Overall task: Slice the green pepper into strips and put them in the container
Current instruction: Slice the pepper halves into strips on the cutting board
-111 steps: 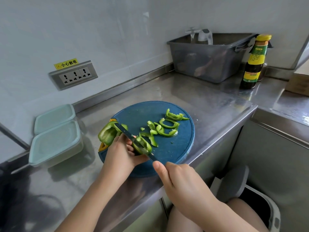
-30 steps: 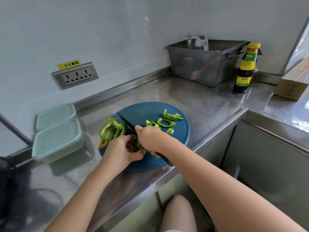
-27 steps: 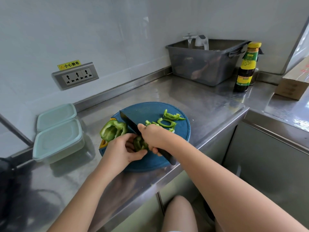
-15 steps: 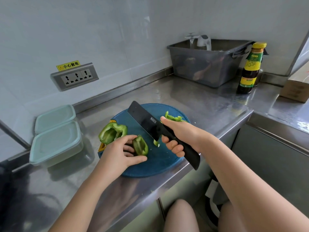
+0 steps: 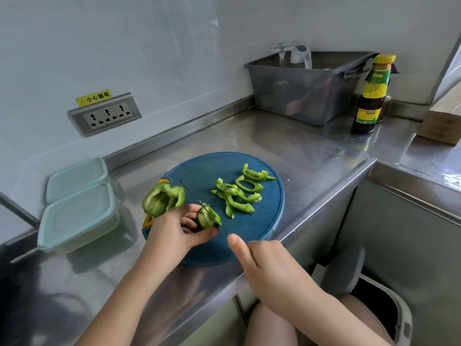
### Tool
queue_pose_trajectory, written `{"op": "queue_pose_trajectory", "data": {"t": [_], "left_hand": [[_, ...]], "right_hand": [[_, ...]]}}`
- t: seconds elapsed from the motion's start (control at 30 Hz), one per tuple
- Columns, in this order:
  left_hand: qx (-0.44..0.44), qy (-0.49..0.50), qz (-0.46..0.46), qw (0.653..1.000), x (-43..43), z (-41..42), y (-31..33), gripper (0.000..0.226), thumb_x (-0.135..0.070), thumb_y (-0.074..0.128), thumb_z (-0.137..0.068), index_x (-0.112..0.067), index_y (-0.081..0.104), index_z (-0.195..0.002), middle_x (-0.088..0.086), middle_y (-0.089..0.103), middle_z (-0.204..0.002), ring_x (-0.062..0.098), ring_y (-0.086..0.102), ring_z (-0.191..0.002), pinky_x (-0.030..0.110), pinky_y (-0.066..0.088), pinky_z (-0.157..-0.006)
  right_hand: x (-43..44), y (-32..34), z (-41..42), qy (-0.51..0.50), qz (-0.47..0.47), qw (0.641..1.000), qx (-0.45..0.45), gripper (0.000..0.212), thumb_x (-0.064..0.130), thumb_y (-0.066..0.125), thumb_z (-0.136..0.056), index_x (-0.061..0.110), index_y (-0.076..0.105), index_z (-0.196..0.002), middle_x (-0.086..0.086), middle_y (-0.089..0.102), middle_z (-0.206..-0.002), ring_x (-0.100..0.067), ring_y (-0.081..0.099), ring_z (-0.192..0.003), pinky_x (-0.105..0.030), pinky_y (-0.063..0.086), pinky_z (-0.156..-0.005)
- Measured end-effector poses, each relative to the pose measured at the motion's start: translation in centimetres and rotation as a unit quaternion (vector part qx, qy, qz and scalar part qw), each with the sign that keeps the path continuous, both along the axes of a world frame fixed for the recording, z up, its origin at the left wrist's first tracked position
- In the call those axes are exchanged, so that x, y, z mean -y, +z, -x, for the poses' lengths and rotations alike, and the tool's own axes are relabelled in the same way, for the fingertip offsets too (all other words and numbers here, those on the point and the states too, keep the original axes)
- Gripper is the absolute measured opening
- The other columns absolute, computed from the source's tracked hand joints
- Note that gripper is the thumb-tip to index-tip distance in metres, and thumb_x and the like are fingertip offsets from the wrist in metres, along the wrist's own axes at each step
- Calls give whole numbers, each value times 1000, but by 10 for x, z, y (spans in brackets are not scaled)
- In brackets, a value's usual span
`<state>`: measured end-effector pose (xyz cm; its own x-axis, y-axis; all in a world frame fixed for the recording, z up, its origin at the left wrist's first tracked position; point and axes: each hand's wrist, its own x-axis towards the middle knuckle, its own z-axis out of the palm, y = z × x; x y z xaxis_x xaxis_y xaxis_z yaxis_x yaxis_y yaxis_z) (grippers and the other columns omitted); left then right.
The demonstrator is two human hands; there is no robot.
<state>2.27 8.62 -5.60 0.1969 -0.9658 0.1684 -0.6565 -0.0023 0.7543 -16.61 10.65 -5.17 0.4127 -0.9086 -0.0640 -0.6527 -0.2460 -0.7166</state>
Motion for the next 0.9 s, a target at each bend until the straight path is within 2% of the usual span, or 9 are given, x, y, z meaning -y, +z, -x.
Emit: {"op": "queue_pose_trajectory", "data": {"t": [0.13, 0.2, 0.33, 0.5, 0.6, 0.67, 0.77, 0.9], "left_hand": [[-23, 11, 0, 1000, 0, 2, 2, 58, -56, 72, -39, -19, 65, -84, -10, 58, -69, -2, 54, -57, 8, 41, -52], [-29, 9, -2, 1000, 1, 3, 2, 56, -49, 77, -40, -15, 65, -84, -7, 58, -70, -1, 53, -58, 8, 41, -51], [-27, 6, -12, 1000, 2, 4, 2, 38, -15, 90, -57, -6, 65, -86, -4, 57, -71, 0, 51, -56, 7, 37, -48], [-41, 4, -21, 999, 0, 6, 5, 31, -7, 86, -61, -6, 66, -84, -1, 59, -72, 1, 51, -59, 8, 39, -49], [-42, -5, -25, 999, 0, 9, 7, 25, -1, 82, -66, 4, 64, -83, 8, 54, -69, 4, 44, -56, 10, 36, -46], [-43, -3, -35, 998, 1, 10, 8, 24, 4, 77, -70, 13, 59, -82, 14, 46, -70, 7, 38, -55, 10, 33, -45], [-48, 5, -39, 998, 3, 10, 8, 22, 7, 73, -73, 16, 57, -84, 14, 43, -74, 18, 36, -63, 11, 31, -44], [-46, 14, -37, 998, 0, 12, 11, 23, 5, 76, -72, 9, 53, -73, 5, 38, -59, 5, 33, -45, 11, 29, -44]], "right_hand": [[-4, 3, 1, 10, 0, 1000, -12, 59, 60, 20, -92, 13, 26, -58, -2, 30, -56, -18, 28, -54, -31, 26, -53], [-6, 4, 1, 13, 0, 1000, -17, 59, 61, 18, -91, 13, 26, -58, -2, 30, -57, -19, 29, -55, -33, 27, -56], [-7, 8, 2, 23, 4, 999, -22, 58, 63, 15, -87, 14, 28, -58, -1, 31, -57, -18, 30, -55, -32, 28, -55], [-5, 9, 2, 31, 5, 999, -21, 59, 63, 14, -86, 14, 28, -58, -1, 31, -56, -16, 30, -52, -29, 27, -52], [-4, 8, 1, 31, 8, 999, -20, 58, 61, 15, -89, 13, 28, -58, -2, 31, -56, -17, 30, -52, -29, 27, -52], [-4, 7, -1, 28, 11, 999, -21, 59, 62, 14, -89, 13, 28, -59, -2, 32, -57, -20, 32, -55, -33, 32, -56], [-4, 3, -5, 27, 15, 999, -29, 61, 64, 10, -86, 13, 30, -61, -3, 35, -60, -23, 37, -61, -39, 39, -65], [-6, 3, -11, 29, 33, 998, -48, 59, 65, 2, -78, 16, 32, -61, -1, 38, -62, -23, 42, -63, -37, 41, -64]]}}
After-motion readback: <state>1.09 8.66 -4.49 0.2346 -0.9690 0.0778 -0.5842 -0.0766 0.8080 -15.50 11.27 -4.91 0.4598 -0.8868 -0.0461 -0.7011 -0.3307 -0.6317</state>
